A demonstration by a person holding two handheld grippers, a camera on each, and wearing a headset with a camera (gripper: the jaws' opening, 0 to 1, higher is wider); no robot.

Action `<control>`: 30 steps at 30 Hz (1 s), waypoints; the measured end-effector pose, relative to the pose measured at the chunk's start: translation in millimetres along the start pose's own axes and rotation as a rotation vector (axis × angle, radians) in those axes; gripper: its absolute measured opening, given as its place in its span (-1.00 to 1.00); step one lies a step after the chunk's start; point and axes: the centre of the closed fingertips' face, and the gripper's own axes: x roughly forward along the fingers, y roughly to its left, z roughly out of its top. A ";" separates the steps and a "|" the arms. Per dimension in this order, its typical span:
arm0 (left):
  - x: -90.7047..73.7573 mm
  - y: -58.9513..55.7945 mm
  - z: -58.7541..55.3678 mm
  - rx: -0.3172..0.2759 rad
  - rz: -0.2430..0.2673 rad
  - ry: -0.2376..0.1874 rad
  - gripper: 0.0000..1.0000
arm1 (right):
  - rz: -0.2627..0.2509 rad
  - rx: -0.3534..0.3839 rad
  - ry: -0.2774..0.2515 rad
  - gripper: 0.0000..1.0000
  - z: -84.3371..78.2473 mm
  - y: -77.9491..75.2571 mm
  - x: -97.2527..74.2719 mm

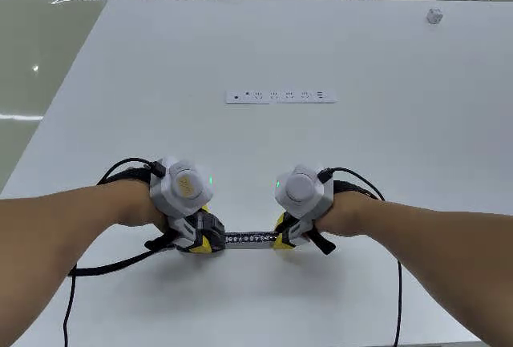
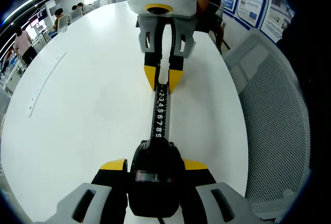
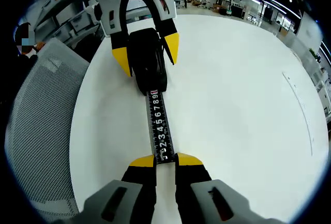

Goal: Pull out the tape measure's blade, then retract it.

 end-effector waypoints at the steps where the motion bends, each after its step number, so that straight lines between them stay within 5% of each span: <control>1: 0.0 0.0 -0.2 0.001 0.000 0.000 -0.28 | 0.000 0.000 0.000 -0.77 -0.2 0.1 -0.1; 30: 0.6 0.5 -1.5 -0.002 0.002 -0.002 -0.28 | -0.004 0.018 -0.003 -0.77 -11.5 -3.4 -3.5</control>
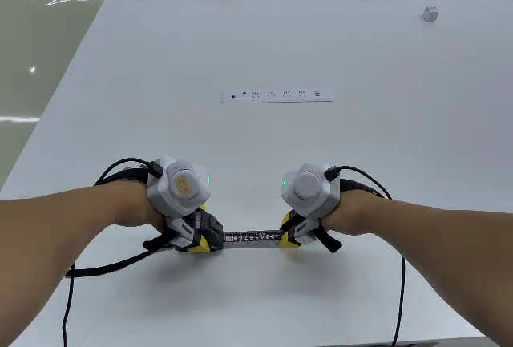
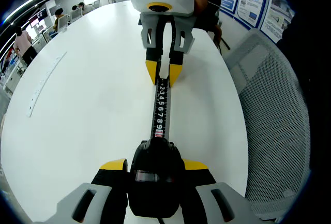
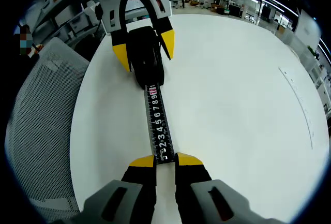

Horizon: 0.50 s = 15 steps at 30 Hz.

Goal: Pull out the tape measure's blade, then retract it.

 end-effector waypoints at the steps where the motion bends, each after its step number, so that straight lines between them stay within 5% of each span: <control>1: -0.2 -0.1 0.2 0.000 0.000 0.000 -0.28 | 0.000 0.000 -0.001 -0.77 -0.1 0.0 -0.1; 15: 0.2 0.2 1.3 -0.003 0.003 0.000 -0.28 | -0.004 0.006 -0.002 -0.77 -7.0 -1.4 -7.8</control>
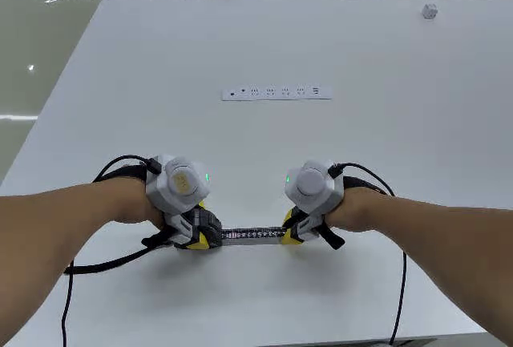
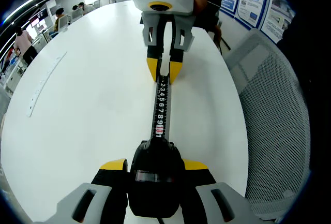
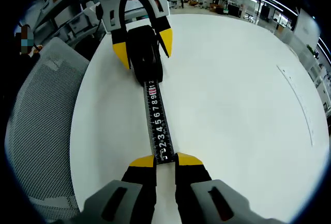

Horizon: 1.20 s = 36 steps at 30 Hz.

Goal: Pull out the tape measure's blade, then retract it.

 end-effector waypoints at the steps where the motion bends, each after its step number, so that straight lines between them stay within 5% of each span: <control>1: 0.0 0.0 0.0 0.000 0.000 0.000 -0.28 | 0.000 0.000 -0.002 -0.77 0.0 0.2 -0.1; 36: 0.1 -2.3 1.2 -0.003 0.008 -0.003 -0.28 | -0.010 0.028 -0.003 -0.77 -15.8 -0.2 -9.5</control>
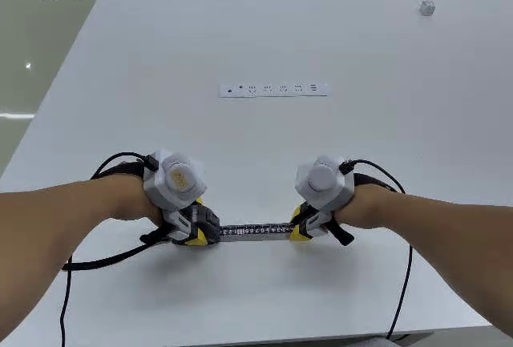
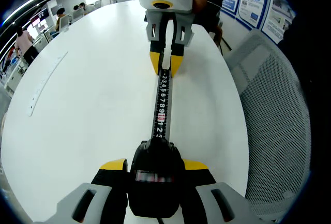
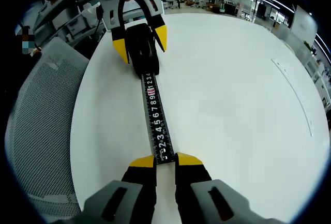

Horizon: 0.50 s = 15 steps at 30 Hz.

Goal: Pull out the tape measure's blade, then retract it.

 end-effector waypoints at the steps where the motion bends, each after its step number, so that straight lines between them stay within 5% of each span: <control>1: -0.1 0.0 0.0 0.000 0.000 0.001 -0.28 | 0.001 0.001 0.001 -0.77 -0.5 0.0 0.0; 15: -1.0 1.5 -0.1 0.006 0.005 0.001 -0.29 | -0.002 0.010 0.005 -0.77 -3.8 -2.3 -2.1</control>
